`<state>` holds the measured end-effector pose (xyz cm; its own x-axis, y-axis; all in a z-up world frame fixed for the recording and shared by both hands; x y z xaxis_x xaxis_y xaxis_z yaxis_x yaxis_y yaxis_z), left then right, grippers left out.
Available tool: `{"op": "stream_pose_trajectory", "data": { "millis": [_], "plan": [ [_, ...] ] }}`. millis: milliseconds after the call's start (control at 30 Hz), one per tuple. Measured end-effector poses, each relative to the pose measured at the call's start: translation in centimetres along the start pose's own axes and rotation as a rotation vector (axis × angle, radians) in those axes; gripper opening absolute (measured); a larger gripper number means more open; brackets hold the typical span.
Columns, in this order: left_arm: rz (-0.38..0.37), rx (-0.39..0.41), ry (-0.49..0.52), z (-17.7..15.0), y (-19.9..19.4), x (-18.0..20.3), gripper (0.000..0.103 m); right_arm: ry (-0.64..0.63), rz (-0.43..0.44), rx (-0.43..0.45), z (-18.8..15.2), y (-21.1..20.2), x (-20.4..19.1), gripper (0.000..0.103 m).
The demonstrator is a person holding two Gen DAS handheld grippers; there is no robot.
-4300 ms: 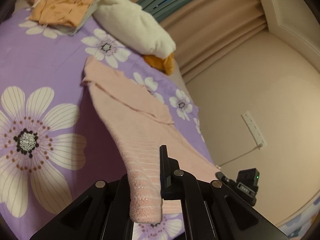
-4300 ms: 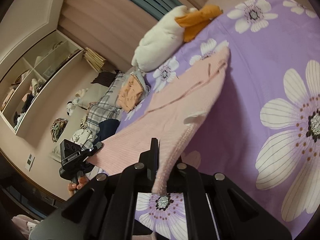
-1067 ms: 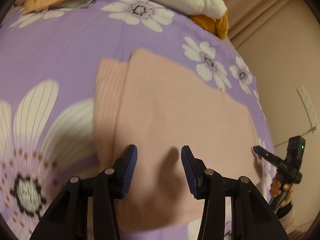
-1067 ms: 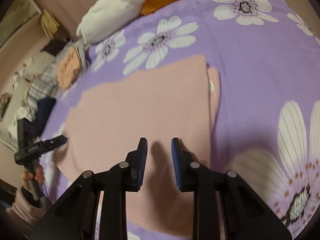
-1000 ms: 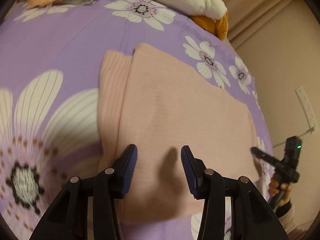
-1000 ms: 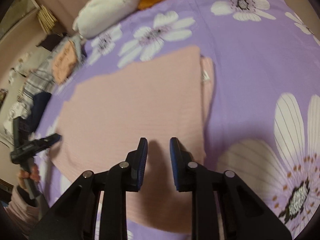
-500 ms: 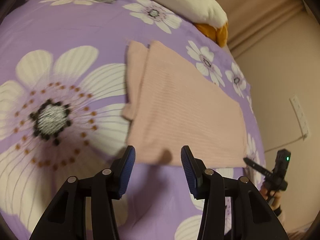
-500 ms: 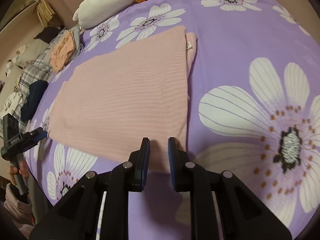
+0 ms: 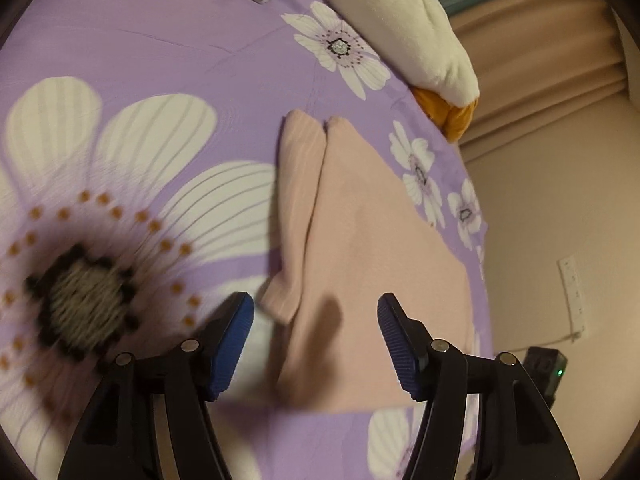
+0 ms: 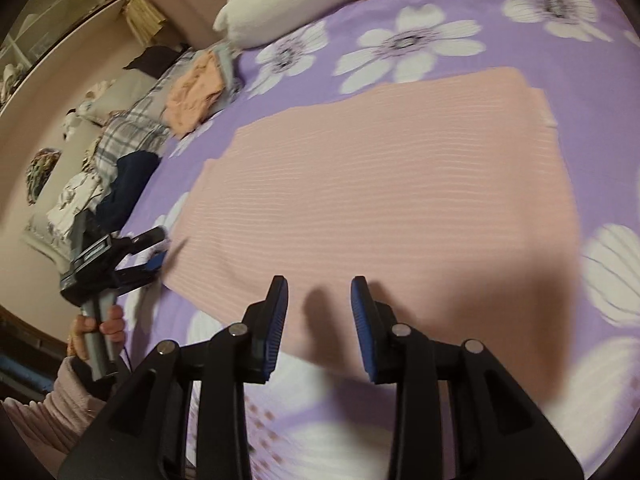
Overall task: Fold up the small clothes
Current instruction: 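Lower the folded hem onto the sweater and open both tools, then grasp the pink sweater's side edge with the left tool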
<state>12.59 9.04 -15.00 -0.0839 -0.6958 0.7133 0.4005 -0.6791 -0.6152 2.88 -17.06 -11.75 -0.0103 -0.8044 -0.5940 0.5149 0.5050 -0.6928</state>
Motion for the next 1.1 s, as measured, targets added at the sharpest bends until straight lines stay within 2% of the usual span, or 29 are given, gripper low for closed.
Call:
{"op": "stream_pose_trajectory", "data": {
  "millis": [233, 533, 667, 733, 833, 1100],
  "plan": [
    [-0.036, -0.048, 0.054, 1.7, 2.8, 1.8, 0.063, -0.034, 0.02, 0.002, 2.9, 3.2, -2.1, 0.033],
    [-0.033, -0.092, 0.096, 2.9, 5.0, 3.7, 0.063, -0.054, -0.027, 0.026, 8.4, 6.9, -3.1, 0.031],
    [0.028, -0.102, 0.14, 2.7, 4.7, 3.9, 0.056, -0.05, -0.079, 0.017, 10.5, 8.9, -3.1, 0.028],
    [0.065, -0.107, 0.163, 2.7, 4.7, 4.0, 0.047, -0.045, -0.11, 0.014, 11.3, 9.8, -2.9, 0.023],
    [0.116, -0.109, 0.2, 2.5, 4.8, 4.0, 0.04, -0.061, -0.167, -0.006, 11.7, 10.8, -2.7, 0.015],
    [0.176, -0.11, 0.242, 2.3, 5.0, 4.1, 0.037, -0.082, -0.171, -0.019, 10.5, 9.9, -3.1, 0.016]
  ]
}}
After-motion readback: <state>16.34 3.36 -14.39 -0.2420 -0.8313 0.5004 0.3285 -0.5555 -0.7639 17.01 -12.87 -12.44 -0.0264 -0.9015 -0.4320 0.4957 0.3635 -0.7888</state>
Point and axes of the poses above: each gripper's, at about its wrist camera, not at the fingertips, and y roughly the way its jaws point, x to its right, z to its top, the point moved 4 cm from there along y, roughly the way its jaws point, and after that the axes turned 3 degrees about y, right-handed, at the moved point
